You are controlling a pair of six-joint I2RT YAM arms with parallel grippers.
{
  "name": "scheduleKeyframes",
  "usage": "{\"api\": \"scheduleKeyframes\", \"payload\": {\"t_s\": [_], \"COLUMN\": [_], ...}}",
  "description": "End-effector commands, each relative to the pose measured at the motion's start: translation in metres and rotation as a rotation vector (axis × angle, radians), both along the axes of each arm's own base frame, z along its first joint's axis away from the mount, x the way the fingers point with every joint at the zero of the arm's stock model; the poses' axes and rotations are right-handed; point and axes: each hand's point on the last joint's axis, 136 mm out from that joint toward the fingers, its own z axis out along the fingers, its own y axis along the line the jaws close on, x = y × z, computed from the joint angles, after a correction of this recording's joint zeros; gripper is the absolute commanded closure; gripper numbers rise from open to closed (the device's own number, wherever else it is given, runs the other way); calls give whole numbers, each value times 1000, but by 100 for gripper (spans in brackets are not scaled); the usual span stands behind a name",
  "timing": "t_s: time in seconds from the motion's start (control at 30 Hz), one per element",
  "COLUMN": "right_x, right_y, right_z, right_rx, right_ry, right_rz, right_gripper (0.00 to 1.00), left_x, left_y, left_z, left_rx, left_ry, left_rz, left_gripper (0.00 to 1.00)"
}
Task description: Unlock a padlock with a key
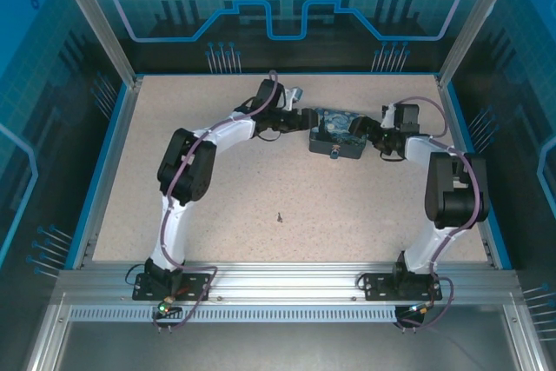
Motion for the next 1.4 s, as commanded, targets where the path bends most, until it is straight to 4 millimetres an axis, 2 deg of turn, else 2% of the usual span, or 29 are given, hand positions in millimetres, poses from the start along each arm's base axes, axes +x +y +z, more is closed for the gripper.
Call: {"api": "scheduleKeyframes", "payload": {"t_s": [0.0,0.1,0.27,0.4,0.53,0.77,1.0,1.2,1.37], "right_x": [11,11,10,7,3,-11,-30,-55,-84], "right_y": [9,15,30,37,44,68,110,150,187], "right_z": [10,10,14,15,15,17,21,20,14], "right_rx": [27,35,59,74,86,97,106,104,92], "right_ry": [-24,-23,-33,-31,-22,-4,13,39,72], "right_rz": [26,43,97,119,144,198,275,336,408], "right_gripper": [0,2,11,18,24,25,25,24,24], "left_x": [-6,-7,-16,-19,-22,-30,-44,-54,-66], "left_y": [-10,-17,-31,-35,-36,-25,-1,39,77], "left_z": [-12,-16,-19,-20,-16,-2,5,7,8], "left_rx": [10,12,-1,2,-11,3,2,7,22], "left_ry": [63,72,74,77,71,27,18,23,26], "left_rz": [-33,-46,-89,-104,-116,-98,-44,35,93], "left_gripper": [22,22,25,29,33,33,32,32,31]}}
